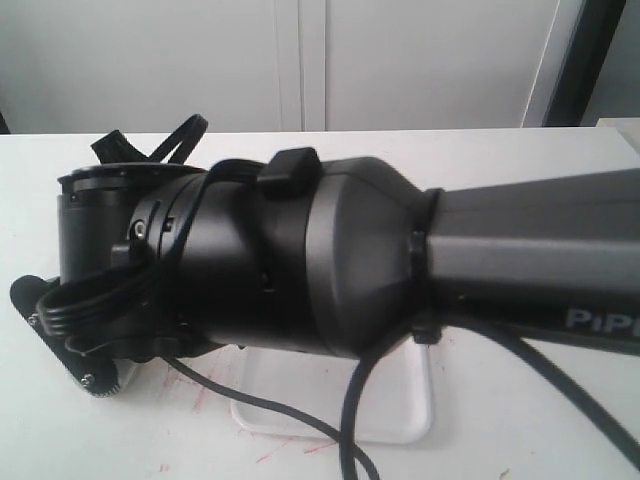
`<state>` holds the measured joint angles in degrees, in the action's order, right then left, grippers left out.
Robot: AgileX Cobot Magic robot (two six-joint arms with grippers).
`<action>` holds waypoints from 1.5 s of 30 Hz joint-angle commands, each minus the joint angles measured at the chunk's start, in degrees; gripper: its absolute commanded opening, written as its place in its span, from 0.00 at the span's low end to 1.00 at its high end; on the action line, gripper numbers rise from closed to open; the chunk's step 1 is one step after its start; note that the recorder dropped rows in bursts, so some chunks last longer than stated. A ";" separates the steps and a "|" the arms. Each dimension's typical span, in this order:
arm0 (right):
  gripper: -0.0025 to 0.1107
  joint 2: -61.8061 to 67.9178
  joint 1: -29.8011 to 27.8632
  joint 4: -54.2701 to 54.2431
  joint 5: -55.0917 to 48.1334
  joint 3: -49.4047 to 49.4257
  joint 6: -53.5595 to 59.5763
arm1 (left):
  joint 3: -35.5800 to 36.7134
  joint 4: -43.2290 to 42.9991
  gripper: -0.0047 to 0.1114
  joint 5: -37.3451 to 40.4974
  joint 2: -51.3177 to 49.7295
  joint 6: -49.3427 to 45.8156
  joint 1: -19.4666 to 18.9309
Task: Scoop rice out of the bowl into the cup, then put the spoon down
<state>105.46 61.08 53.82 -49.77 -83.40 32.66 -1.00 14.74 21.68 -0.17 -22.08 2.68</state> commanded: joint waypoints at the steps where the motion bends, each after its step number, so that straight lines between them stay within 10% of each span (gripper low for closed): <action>1: 0.02 -0.05 0.03 1.06 1.50 0.19 1.83 | 0.29 0.62 0.16 0.19 0.17 -0.20 0.31; 45: 0.02 -0.05 -0.18 4.94 1.62 0.19 4.61 | 0.29 0.62 0.16 0.19 0.17 -0.20 0.31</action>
<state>105.46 61.08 58.10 -47.46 -83.40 37.70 -1.00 14.74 21.68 -0.17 -22.08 2.68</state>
